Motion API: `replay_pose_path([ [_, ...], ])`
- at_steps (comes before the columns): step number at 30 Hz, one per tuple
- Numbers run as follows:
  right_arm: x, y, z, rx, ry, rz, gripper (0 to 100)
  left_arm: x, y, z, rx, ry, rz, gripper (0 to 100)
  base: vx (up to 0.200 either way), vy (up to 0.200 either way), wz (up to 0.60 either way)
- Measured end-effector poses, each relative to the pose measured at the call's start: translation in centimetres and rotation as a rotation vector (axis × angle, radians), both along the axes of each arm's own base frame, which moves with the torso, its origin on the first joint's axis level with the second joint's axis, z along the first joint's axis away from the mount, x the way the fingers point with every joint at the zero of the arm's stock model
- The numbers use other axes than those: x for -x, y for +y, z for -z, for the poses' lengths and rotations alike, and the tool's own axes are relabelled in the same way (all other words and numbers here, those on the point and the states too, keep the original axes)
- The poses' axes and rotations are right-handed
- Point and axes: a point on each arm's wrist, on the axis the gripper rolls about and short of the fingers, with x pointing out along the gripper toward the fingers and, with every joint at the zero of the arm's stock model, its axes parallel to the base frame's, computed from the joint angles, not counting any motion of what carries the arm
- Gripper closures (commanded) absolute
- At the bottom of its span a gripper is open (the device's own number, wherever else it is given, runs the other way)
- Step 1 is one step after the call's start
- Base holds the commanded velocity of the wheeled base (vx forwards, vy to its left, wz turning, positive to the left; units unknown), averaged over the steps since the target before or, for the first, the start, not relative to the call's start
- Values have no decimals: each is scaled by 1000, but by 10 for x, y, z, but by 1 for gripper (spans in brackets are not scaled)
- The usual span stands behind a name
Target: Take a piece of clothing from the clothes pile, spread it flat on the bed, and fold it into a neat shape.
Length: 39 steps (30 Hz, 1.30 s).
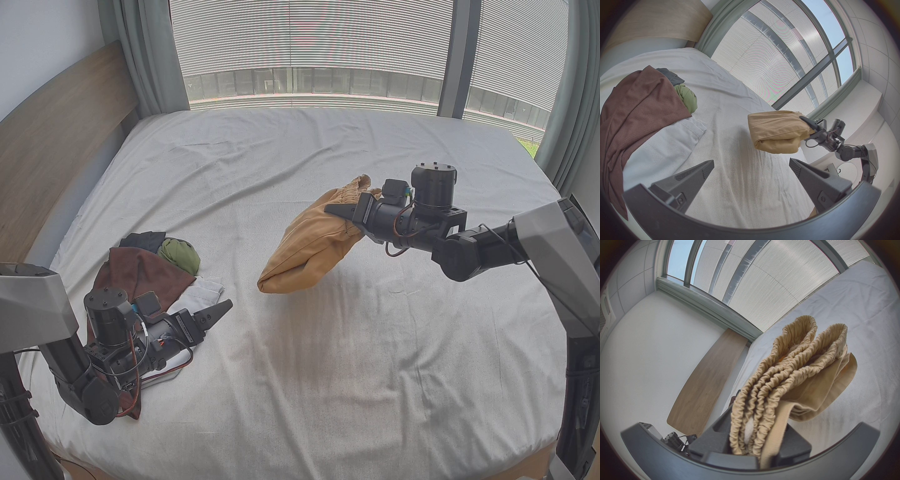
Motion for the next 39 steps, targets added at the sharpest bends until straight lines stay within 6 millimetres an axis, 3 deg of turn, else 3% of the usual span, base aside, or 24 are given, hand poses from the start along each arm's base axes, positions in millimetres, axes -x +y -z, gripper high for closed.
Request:
replay_pose_path([
  [4, -14, 2, 8, 5, 13, 7, 100, 0, 0, 0, 0, 0, 0, 0, 0, 0, 0],
  [13, -34, 9, 0, -1, -4, 9, 100, 0, 0, 1, 1, 4, 1, 0, 0, 0, 0],
  [17, -43, 12, 8, -1, -12, 6, 100, 1, 0, 1, 1, 6, 0, 0, 0, 0, 0],
  [21, -54, 10, 28, 26, -15, 11, 100, 1, 2, 1, 1, 7, -4, 0, 0, 0, 0],
  [27, -69, -8, 76, 100, 32, 41, 100, 2, 4, 1, 5, -6, -10, 0, 0, 0, 0],
  [34, -66, -36, 121, 170, 101, 71, 100, 3, 4, 1, 4, -5, -10, 0, 0, 0, 0],
  [39, -59, -46, 134, 168, 82, 84, 100, 4, 4, 1, 5, -6, -8, 0, 0, 0, 0],
])
